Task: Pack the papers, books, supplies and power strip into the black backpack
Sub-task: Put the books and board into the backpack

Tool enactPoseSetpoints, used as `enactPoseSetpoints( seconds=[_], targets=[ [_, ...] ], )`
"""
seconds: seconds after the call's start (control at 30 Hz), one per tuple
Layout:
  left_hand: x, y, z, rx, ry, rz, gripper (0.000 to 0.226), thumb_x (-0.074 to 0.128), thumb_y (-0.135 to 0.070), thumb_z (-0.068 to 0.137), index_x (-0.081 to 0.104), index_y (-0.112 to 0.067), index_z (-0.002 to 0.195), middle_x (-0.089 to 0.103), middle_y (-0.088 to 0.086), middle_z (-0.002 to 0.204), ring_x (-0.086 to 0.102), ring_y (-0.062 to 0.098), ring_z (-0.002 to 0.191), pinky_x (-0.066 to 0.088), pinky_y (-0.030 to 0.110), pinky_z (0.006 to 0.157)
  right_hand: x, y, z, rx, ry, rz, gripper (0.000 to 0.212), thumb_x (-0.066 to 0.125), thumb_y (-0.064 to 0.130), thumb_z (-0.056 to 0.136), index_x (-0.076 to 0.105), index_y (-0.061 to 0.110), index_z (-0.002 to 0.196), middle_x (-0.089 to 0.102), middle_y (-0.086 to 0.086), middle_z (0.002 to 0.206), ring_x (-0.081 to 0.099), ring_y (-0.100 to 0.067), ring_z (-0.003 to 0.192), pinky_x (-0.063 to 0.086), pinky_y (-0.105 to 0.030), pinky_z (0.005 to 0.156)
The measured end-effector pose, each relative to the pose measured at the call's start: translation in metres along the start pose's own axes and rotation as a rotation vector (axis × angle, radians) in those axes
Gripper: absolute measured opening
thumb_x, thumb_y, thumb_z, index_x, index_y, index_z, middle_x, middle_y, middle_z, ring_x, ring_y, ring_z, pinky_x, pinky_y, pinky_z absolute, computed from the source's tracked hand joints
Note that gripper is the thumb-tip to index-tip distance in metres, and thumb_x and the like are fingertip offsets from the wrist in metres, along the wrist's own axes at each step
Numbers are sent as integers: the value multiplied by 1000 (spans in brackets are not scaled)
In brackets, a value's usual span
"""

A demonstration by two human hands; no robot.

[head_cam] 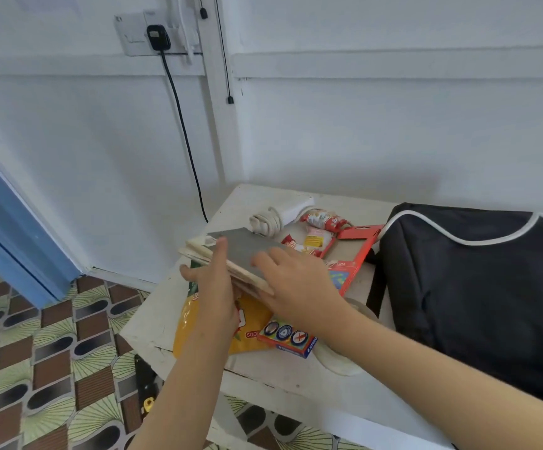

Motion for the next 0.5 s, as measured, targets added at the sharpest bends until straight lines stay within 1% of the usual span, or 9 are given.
enactPoseSetpoints(
  seconds=[0.03, 0.1, 0.13, 0.17, 0.23, 0.3, 0.33, 0.4, 0.5],
  targets=[
    [0, 0, 1, -12, -3, 65, 90, 71, -28, 81, 5, -24, 144, 49, 15, 122, 54, 32, 106, 50, 48, 88, 7, 5, -6, -23, 20, 10, 30, 53, 44, 82, 59, 15, 85, 56, 2, 68, 51, -16, 52, 35, -26, 37],
    [0, -1, 2, 4, 16, 181, 74, 67, -6, 81, 19, -11, 137, 53, 20, 115, 58, 31, 97, 53, 42, 75, 14, 7, -15, -24, 49, 50, 39, 51, 55, 82, 58, 17, 90, 55, 3, 69, 51, -15, 57, 39, -29, 41],
    [-2, -1, 4, 16, 23, 207, 67, 63, 3, 81, 23, -10, 134, 54, 21, 113, 59, 32, 96, 54, 43, 74, 16, 7, -18, -10, 71, 76, 43, 47, 58, 83, 58, 18, 93, 56, 4, 70, 52, -14, 59, 40, -29, 44],
    [-4, -1, 6, 30, 35, 215, 64, 59, 8, 81, 25, -9, 133, 54, 21, 113, 59, 33, 96, 54, 45, 76, 15, 5, -19, 20, 93, 114, 45, 45, 59, 85, 58, 19, 99, 58, 4, 74, 53, -13, 64, 43, -28, 48],
    [-6, -6, 10, 76, 87, 214, 59, 56, 11, 81, 31, -9, 130, 57, 20, 113, 61, 32, 95, 54, 46, 78, 13, -7, -17, 161, 118, 243, 43, 45, 53, 89, 55, 21, 116, 62, 3, 95, 57, -13, 84, 45, -26, 65],
    [-8, -14, 10, 136, 155, 201, 56, 52, 12, 83, 35, -13, 130, 59, 13, 110, 61, 27, 93, 54, 41, 72, 11, -26, -14, 334, 114, 369, 45, 48, 44, 92, 44, 22, 132, 57, 1, 120, 52, -14, 108, 39, -23, 81],
    [-9, -18, 9, 168, 186, 197, 57, 51, 12, 84, 36, -17, 131, 59, 10, 111, 61, 24, 94, 53, 38, 71, 10, -35, -11, 404, 110, 416, 47, 49, 40, 93, 39, 22, 136, 54, -1, 126, 48, -15, 115, 37, -23, 85],
    [-13, -28, 8, 249, 233, 220, 62, 51, 11, 85, 37, -25, 134, 60, 5, 114, 61, 22, 99, 53, 40, 76, 8, -51, -3, 519, 116, 514, 51, 50, 34, 94, 32, 22, 140, 51, -4, 132, 46, -18, 122, 37, -26, 91],
    [-16, -47, 6, 350, 297, 257, 67, 52, 11, 85, 39, -30, 135, 62, 2, 118, 61, 21, 105, 53, 45, 85, 14, -66, 7, 670, 208, 656, 59, 53, 31, 93, 24, 21, 144, 47, -8, 138, 47, -20, 122, 38, -29, 94]
  ],
)
Point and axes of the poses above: each hand's wrist, its own z-axis towards the middle knuckle, its own x-axis out of the palm, y = z × x, the point moved 6 cm from there along z, towards the middle knuckle
